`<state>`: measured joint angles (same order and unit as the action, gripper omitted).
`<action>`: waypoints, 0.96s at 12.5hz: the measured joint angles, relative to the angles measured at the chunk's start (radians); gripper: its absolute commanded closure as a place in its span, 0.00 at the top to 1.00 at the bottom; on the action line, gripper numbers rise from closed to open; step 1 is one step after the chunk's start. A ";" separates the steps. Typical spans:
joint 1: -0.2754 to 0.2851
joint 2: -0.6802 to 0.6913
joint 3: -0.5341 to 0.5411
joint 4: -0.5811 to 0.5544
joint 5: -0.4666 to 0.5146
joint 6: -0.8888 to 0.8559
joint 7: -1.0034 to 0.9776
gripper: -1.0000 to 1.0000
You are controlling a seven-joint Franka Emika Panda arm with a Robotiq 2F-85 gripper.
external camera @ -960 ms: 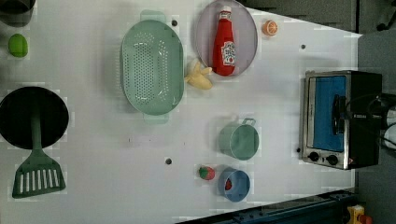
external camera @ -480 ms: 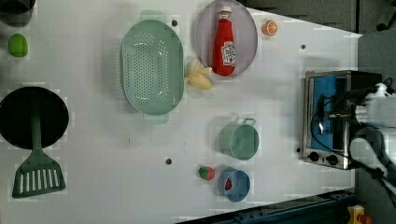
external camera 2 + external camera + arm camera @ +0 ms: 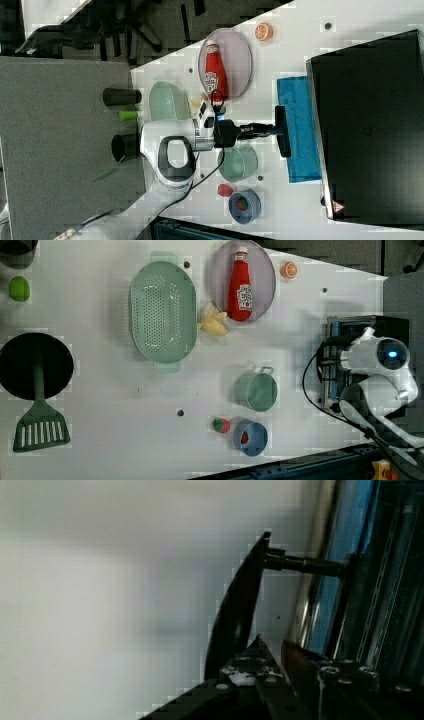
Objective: Flap open oven.
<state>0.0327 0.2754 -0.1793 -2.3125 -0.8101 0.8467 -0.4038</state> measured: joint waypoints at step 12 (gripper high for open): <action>0.155 0.297 0.022 0.076 -0.203 -0.089 0.457 0.17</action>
<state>0.1879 0.5723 -0.1570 -2.2363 -1.0127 0.7573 0.0533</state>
